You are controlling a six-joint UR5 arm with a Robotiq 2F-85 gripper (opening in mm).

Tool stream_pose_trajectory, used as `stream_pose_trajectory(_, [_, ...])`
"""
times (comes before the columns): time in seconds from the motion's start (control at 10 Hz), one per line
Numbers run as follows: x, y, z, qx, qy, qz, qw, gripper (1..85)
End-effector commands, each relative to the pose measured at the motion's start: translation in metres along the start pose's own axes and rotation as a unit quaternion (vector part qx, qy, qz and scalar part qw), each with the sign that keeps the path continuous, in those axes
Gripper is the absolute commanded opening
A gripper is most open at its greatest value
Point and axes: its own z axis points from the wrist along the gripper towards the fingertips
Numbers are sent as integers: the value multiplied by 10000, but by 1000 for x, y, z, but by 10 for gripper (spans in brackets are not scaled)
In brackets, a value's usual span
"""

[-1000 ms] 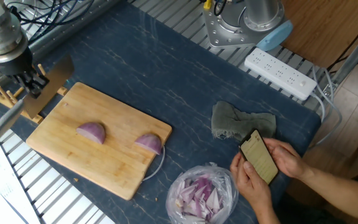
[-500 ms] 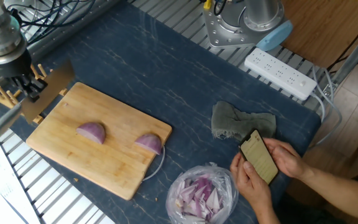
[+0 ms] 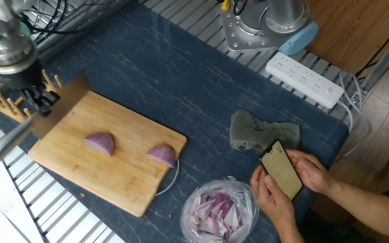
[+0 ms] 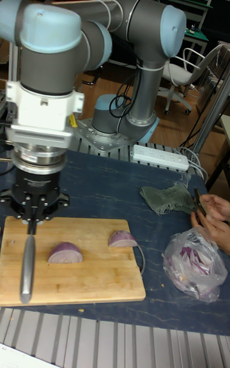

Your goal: Chop the onions

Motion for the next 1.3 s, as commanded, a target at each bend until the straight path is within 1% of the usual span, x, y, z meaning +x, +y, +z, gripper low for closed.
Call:
stream_pose_trajectory(0.0, [12, 18, 7, 76, -13, 135, 9999, 17])
stream_pose_trajectory(0.2, [5, -3, 1, 174, 8, 58, 9998, 17])
stream_pose_trajectory(0.3, [6, -7, 1, 235, 18, -61, 9997, 17])
stream_pose_trajectory(0.4, [4, -6, 1, 225, -18, -184, 9996, 17])
stream_pose_trajectory(0.5, [-3, 1, 1, 101, -156, -366, 9992, 17])
stream_pose_trajectory(0.6, [-11, 10, 1, -73, -308, -415, 9986, 17])
stream_pose_trajectory(0.7, [-17, 15, 0, -154, -423, -418, 9981, 17])
stream_pose_trajectory(1.0, [-17, 12, 0, -110, -430, -339, 9984, 17])
stream_pose_trajectory(1.1, [-15, 4, 1, 35, -376, -342, 9987, 17])
stream_pose_trajectory(1.2, [-17, 23, -8, 82, -292, -310, 9991, 17])
